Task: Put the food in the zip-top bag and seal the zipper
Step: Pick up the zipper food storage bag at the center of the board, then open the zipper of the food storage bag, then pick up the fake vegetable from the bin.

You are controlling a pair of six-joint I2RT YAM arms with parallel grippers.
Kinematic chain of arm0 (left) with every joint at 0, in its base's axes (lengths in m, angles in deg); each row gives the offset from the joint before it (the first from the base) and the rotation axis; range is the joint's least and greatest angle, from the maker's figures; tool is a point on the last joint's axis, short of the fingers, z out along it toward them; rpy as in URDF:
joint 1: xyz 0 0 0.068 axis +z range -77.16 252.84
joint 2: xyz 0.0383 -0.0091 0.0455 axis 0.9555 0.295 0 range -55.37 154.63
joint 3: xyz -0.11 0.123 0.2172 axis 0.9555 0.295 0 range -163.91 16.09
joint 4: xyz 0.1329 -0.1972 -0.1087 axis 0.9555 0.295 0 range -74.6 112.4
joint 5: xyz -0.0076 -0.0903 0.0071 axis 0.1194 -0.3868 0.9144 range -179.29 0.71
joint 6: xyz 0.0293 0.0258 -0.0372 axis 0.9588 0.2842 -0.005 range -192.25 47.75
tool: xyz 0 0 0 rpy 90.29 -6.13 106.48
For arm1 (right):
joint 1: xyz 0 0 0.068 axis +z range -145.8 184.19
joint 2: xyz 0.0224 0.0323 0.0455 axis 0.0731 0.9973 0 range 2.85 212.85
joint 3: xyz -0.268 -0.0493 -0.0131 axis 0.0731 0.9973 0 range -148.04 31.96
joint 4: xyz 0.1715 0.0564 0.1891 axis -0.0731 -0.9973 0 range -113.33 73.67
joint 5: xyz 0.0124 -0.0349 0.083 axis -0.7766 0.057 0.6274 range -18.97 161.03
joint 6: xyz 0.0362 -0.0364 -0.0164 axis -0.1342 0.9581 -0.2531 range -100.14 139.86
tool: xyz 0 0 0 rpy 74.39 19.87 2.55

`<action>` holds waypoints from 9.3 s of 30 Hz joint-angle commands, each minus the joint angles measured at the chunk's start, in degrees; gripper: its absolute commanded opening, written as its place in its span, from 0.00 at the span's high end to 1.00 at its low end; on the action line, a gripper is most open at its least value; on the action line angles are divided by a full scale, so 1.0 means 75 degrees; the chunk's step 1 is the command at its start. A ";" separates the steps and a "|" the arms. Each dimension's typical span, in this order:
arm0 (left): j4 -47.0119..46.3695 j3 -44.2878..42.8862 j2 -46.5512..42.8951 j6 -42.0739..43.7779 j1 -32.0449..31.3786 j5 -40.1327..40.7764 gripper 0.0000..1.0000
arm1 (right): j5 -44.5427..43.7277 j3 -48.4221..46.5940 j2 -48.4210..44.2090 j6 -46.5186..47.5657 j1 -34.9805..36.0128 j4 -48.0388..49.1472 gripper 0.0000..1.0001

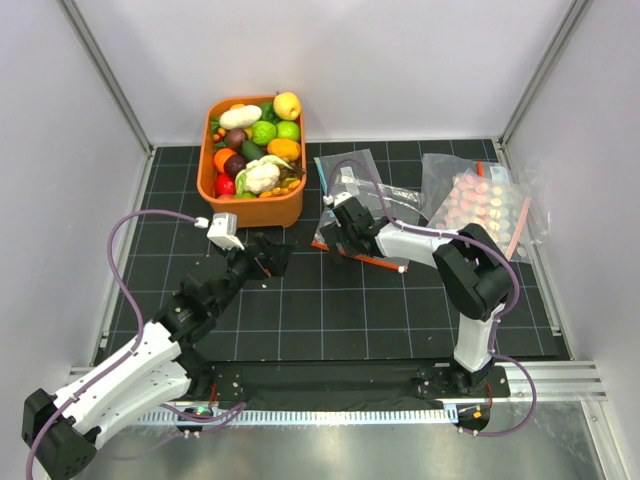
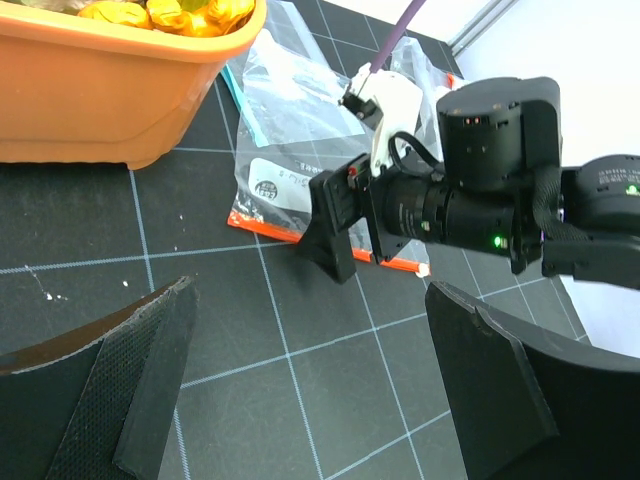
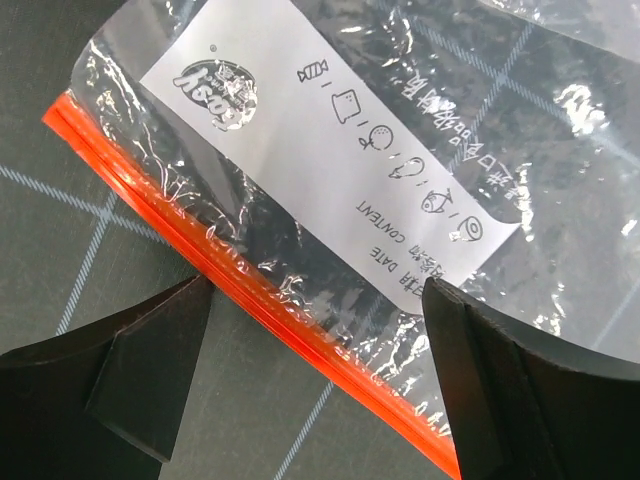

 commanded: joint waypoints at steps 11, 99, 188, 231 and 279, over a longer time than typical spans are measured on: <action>-0.0196 -0.0166 -0.0104 0.0134 -0.0006 0.0035 0.00 | 0.2177 -0.0358 0.1060 -0.1184 -0.0962 -0.0329 0.39; -0.2119 -0.0833 0.3693 0.0145 -0.0499 -0.1301 1.00 | 0.0208 0.3451 -0.5114 -0.2533 0.1464 0.3854 0.99; -0.0361 -0.1525 0.3517 0.0216 -0.0510 -0.0305 1.00 | -0.2650 0.0884 -0.3520 -0.2040 0.1464 -0.0728 0.98; 0.0038 -0.1853 0.4044 0.0274 -0.0510 -0.0200 1.00 | -0.4267 0.2079 -0.5970 -0.2158 0.1464 -0.0072 0.99; 0.3403 -0.6118 0.5307 0.1105 0.1505 0.2706 0.00 | -0.4468 0.0778 -0.3896 -0.1994 0.1370 -0.1560 0.99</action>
